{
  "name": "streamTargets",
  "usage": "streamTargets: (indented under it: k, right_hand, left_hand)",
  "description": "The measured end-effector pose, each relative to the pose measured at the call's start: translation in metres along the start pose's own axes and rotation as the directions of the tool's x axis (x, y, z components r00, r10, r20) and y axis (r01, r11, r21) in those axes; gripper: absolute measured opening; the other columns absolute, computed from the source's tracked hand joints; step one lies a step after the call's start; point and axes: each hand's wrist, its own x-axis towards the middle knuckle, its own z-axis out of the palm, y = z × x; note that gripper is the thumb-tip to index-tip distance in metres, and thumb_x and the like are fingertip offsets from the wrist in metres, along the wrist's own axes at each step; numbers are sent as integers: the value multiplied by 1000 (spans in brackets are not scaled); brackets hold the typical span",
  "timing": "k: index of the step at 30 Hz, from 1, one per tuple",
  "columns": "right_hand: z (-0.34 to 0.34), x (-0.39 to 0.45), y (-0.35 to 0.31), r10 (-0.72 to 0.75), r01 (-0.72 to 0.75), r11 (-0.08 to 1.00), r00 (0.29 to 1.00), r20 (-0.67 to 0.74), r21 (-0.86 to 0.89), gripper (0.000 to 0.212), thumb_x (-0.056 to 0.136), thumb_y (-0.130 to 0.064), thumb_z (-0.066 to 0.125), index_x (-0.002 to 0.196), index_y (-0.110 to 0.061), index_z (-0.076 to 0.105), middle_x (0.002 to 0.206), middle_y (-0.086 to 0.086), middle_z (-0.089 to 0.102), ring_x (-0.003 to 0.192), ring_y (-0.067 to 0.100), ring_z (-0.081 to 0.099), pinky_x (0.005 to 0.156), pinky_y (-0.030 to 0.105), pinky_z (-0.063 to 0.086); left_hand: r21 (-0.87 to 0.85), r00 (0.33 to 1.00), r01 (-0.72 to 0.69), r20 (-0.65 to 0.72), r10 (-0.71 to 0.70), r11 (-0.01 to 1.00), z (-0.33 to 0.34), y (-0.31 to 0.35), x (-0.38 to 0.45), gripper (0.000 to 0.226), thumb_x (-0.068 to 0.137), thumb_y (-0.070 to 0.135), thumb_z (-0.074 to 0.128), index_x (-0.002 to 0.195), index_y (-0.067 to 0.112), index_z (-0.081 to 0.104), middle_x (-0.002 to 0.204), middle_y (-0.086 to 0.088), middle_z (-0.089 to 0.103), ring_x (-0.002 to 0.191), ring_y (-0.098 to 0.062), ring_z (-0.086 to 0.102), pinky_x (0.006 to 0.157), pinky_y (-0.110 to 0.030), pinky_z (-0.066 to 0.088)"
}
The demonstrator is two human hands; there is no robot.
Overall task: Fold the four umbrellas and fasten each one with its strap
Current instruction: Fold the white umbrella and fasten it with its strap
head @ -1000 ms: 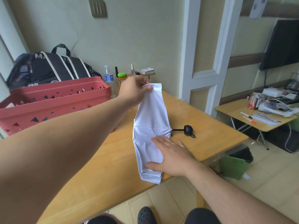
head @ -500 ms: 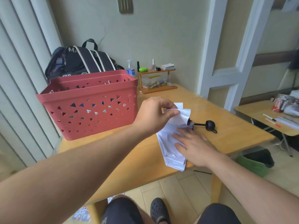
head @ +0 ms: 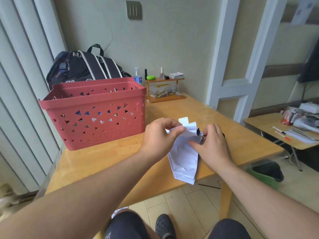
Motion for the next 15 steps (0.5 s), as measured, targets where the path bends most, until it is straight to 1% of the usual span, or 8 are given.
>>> streamTargets:
  k: [2,3,5,7,10,13,15]
  right_hand:
    - [-4,12,-2,-52,52,998,999,-2,48,37,80,-15,80,108,-23,57,102,-12,52,85,20,57,74,40,50]
    - [-8,17,-2,-91,91,995,996,0,51,35,83,-6,73,110,-25,63,99,-14,56,83,17,58,78,40,52]
    - [-14,26,2,-170,170,985,985,14,6,33,85,3,64,100,-25,73,90,-12,61,80,14,56,79,39,53]
    - [-20,27,3,-217,219,975,975,52,-30,32,87,4,62,94,-24,75,88,-11,61,82,15,56,78,35,51]
    - [-23,19,9,-237,242,970,960,146,-17,30,89,2,64,93,-26,76,94,-11,62,85,13,58,78,31,47]
    - [-22,7,17,-253,275,959,940,229,-71,26,89,-2,67,96,-26,76,97,-13,61,90,14,58,79,32,47]
    - [-21,1,21,-232,278,951,930,286,-132,28,89,-7,68,104,-30,74,105,-14,58,100,16,57,82,36,50]
  left_hand:
    - [2,999,-13,33,13,1000,-1,-3,-4,6,90,36,80,86,37,76,90,18,73,90,1,64,76,-13,46]
    - [11,998,-25,50,24,1000,-1,-5,-6,7,89,36,81,86,38,75,90,19,72,90,0,64,78,-16,48]
    - [44,996,-52,75,49,998,-1,-12,-11,8,87,34,83,86,38,76,88,25,70,91,-1,63,83,-21,48]
    - [100,991,-93,101,83,991,-1,-19,-15,7,86,35,84,89,37,78,85,30,68,93,-2,60,84,-21,45]
    - [143,979,-151,156,129,978,0,-27,-22,10,86,32,84,92,37,78,88,25,69,93,-5,59,83,-25,45]
    - [202,954,-255,211,212,946,3,-33,-29,9,86,30,80,94,34,78,87,21,69,88,-7,60,82,-28,47]
    - [242,934,-316,247,257,917,5,-35,-34,10,86,34,74,95,34,78,86,17,71,86,-12,63,83,-33,49]
